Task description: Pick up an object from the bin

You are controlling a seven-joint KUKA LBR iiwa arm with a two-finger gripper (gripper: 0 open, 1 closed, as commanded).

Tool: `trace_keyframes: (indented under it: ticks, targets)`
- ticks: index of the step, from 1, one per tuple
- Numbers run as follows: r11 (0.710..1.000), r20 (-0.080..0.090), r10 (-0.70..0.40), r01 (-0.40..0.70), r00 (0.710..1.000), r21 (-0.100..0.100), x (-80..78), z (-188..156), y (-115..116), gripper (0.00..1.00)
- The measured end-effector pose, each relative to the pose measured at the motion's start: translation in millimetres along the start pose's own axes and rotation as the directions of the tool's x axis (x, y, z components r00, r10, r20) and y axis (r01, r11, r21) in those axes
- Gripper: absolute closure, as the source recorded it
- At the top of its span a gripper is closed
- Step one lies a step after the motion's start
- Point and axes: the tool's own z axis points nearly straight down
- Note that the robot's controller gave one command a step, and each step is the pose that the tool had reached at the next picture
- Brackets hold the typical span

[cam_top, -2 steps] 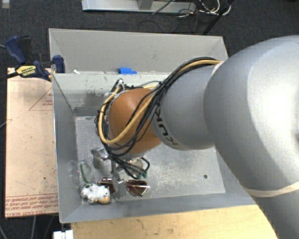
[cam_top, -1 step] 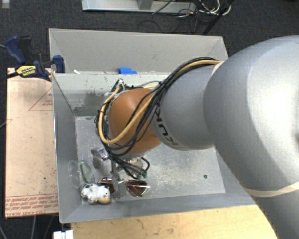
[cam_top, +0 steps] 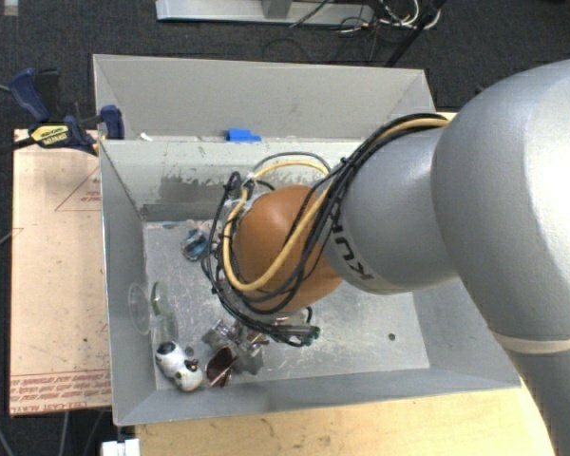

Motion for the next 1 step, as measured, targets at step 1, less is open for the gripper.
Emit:
trace_keyframes:
  ticks: [1]
  targets:
    - [1.0,0.0,0.0,0.0,1.0,0.0,0.0,0.0,0.0,1.0]
